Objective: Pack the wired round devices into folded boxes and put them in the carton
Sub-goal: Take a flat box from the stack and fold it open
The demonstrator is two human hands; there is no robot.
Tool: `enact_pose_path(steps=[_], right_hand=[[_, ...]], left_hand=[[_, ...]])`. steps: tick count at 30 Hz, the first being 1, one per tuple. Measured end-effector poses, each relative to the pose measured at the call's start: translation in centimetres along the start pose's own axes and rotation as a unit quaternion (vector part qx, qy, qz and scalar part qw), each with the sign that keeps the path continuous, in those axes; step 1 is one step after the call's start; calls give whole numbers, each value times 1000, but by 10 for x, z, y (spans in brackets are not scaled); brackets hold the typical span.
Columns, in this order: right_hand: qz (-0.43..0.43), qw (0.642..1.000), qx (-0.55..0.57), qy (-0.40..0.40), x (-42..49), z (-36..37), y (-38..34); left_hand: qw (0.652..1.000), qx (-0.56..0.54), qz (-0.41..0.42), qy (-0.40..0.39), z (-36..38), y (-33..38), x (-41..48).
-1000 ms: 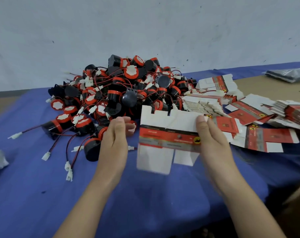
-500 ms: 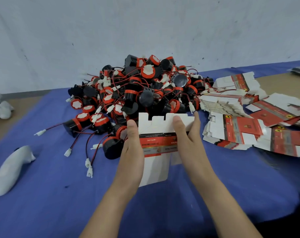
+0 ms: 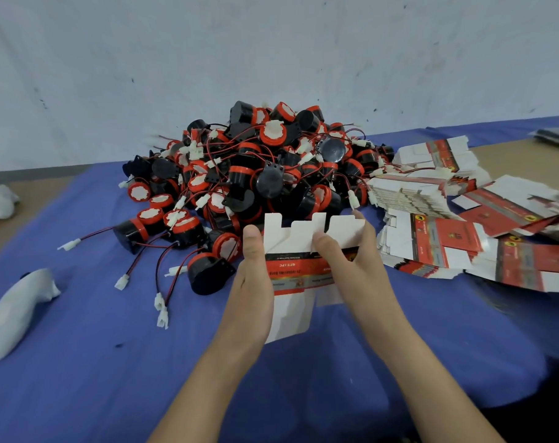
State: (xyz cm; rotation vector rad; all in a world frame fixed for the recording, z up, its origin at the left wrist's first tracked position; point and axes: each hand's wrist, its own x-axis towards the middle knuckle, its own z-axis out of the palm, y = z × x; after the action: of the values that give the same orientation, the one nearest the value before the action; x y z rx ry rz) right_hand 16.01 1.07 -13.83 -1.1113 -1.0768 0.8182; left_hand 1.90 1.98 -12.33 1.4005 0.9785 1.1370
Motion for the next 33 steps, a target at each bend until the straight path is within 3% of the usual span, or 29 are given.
enact_pose_path(steps=[7,10,19,27,33], right_hand=[[5,987,52,-149,-15,-1,-3],[3,982,78,-173,-17,3,2],[6,982,109,-151,0,-4,1],[29,985,71,-154,-4,-7,-7],[-58,997,32,-50,-1,-8,-7]], left_hand=[[1000,-10,-2,-18,5,0,5],[999,-30,4,-19,8,0,6],[993,-115,-7,-1,9,2,13],[998,-60,-4,23,3,-2,15],[992,33,66,98,-1,-7,12]])
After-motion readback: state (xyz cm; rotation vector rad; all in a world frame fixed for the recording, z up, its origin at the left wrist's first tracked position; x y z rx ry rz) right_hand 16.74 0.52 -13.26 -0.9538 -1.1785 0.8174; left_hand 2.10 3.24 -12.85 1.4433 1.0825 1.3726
